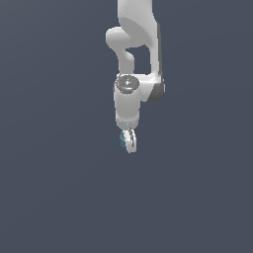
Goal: Pick up the object and move it to a goal position.
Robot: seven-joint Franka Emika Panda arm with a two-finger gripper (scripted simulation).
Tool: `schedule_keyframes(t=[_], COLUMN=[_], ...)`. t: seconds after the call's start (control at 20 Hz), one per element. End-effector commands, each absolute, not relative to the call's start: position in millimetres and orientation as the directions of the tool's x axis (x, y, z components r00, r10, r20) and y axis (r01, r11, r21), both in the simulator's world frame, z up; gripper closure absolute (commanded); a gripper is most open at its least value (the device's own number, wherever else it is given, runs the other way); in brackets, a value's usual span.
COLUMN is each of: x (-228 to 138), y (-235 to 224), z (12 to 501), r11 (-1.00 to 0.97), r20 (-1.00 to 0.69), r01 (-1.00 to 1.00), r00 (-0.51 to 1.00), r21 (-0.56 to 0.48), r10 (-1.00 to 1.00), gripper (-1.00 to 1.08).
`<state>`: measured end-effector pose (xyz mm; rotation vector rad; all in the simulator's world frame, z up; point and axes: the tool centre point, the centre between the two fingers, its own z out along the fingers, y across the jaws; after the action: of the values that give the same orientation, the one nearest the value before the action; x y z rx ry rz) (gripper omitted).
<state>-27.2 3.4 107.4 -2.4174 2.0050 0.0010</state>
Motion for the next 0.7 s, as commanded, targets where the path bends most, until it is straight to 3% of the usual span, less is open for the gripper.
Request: schedule_keyframes(t=[0.0,0.65], x=[-35,-85], y=[12,65], z=[125,240], r11=[-0.185,-0.184], r20=[-0.002,0.002], r01=[-0.983,-0.983], r00=[0.185,0.184], r21=[-0.001,-0.001], r10=[-0.983,-0.983], gripper=[1.08,1.08])
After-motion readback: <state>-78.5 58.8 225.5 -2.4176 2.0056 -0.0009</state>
